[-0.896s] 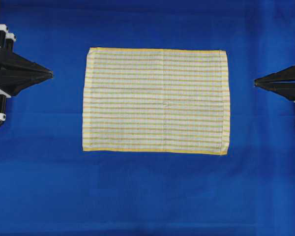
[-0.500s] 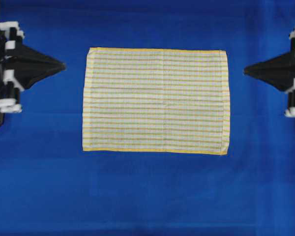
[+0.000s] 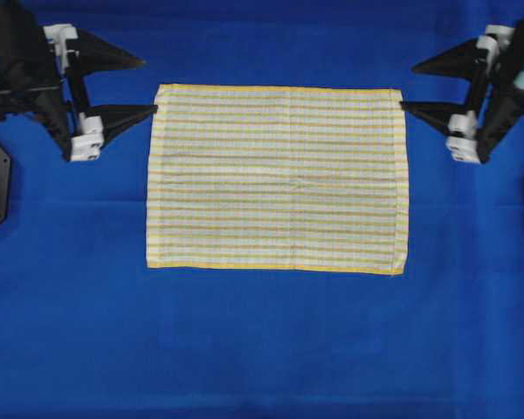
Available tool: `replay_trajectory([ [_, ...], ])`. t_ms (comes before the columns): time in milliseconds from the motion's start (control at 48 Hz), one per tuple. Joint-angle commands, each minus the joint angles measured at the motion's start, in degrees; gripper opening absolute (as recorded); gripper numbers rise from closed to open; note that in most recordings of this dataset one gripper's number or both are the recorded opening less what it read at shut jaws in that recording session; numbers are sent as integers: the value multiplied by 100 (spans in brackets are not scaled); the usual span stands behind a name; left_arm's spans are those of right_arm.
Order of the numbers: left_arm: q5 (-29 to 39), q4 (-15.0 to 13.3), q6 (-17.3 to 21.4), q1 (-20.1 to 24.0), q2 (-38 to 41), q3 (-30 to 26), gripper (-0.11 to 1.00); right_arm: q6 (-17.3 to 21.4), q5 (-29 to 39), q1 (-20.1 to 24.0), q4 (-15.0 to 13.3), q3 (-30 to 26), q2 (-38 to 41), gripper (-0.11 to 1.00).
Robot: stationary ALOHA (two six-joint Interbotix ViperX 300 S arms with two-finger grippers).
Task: Fold the yellow towel.
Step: 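Move both grippers to the towel's top corners, left and right, then grasp the top-left and top-right towel corners with both grippers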
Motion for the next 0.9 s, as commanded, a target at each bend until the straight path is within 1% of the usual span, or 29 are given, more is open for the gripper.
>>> replay_trajectory([
  [0, -88, -18, -9, 176, 396, -53, 82, 0, -149, -193, 26, -123, 413, 74],
  [83, -185, -9, -9, 343, 826, -70, 77, 0, -299, -378, 18, -123, 861, 70],
  [167, -396, -18, -9, 501, 1248, -70, 78, 0, -457, -492, 18, -132, 1195, 65],
  [333, -905, -18, -9, 694, 2074, -105, 80, -9, -694, -677, 18, -132, 1731, 65],
  [459, -1107, -18, -9, 782, 2540, -193, 80, -9, -844, -773, 26, -141, 2092, 65],
  [750, -1178, -9, -9, 905, 3243, -439, 79, -9, -1125, -791, 18, -308, 2733, 65],
  [875, -1187, -18, -9, 923, 3437, -536, 78, -9, -1143, -800, 26, -343, 2927, 65],
])
